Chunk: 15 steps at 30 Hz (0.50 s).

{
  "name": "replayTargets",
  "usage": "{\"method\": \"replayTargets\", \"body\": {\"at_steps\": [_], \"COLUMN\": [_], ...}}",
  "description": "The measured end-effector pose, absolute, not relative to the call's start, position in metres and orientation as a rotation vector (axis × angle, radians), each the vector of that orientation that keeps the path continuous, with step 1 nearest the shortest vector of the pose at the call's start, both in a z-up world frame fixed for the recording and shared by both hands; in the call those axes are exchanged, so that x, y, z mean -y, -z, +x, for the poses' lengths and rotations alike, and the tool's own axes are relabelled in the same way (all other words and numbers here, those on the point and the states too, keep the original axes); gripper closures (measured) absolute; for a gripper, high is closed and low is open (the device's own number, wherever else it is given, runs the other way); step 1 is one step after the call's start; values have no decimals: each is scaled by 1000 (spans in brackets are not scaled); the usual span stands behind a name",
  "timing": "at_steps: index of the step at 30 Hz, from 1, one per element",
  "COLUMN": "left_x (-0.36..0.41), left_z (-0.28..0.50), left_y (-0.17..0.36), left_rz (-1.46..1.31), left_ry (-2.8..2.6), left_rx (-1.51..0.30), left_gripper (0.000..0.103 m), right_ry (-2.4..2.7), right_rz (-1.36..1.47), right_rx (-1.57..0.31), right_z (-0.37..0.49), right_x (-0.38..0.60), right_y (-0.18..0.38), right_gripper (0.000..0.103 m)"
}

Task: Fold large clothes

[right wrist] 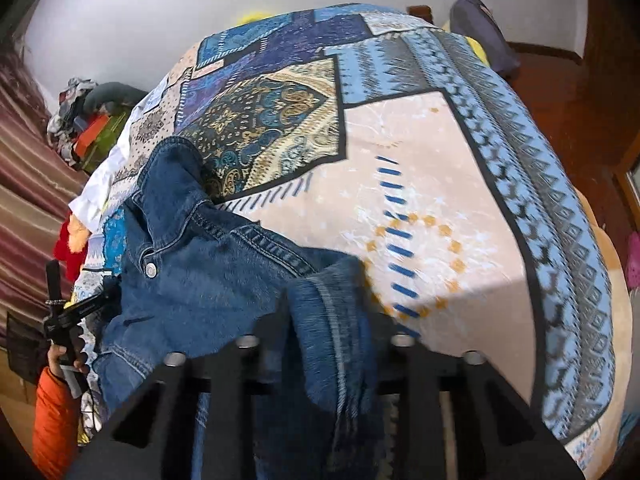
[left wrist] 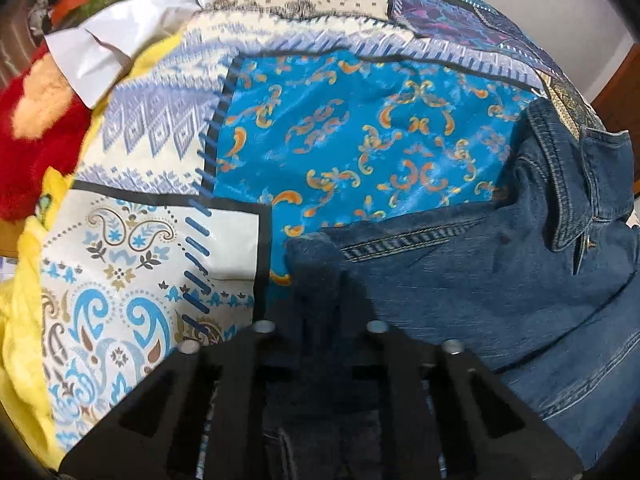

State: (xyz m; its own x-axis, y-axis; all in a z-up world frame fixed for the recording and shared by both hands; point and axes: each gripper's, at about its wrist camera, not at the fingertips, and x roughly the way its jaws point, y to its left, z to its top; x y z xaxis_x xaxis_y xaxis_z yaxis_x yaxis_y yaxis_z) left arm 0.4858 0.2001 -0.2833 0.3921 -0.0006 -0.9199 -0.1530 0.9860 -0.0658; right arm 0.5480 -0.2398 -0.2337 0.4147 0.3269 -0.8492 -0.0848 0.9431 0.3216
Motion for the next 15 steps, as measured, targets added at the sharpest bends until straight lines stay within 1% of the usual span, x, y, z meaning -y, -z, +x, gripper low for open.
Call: {"method": "replayTargets", "body": {"at_steps": [1, 5, 10, 13, 15], "left_x": [-196, -192, -209, -216, -225], "left_z": [484, 472, 458, 460, 466], "left_y": [277, 243, 190, 174, 176], "left_rz": [-119, -46, -89, -74, -64], "left_ry": [-117, -153, -169, -193, -222], "left_rx": [-1147, -1047, -931, -897, -907], "left_gripper": [92, 93, 93, 93, 93], "right_ry": [-261, -279, -315, -335, -343], "right_rz": [223, 144, 19, -3, -6], "right_rx": [-1098, -1041, -989, -951, -935], "right_z": [551, 561, 580, 598, 610], "right_x": [235, 220, 188, 166, 154], "right_y": [229, 207, 182, 169, 165], "right_gripper": [89, 91, 92, 92, 92]}}
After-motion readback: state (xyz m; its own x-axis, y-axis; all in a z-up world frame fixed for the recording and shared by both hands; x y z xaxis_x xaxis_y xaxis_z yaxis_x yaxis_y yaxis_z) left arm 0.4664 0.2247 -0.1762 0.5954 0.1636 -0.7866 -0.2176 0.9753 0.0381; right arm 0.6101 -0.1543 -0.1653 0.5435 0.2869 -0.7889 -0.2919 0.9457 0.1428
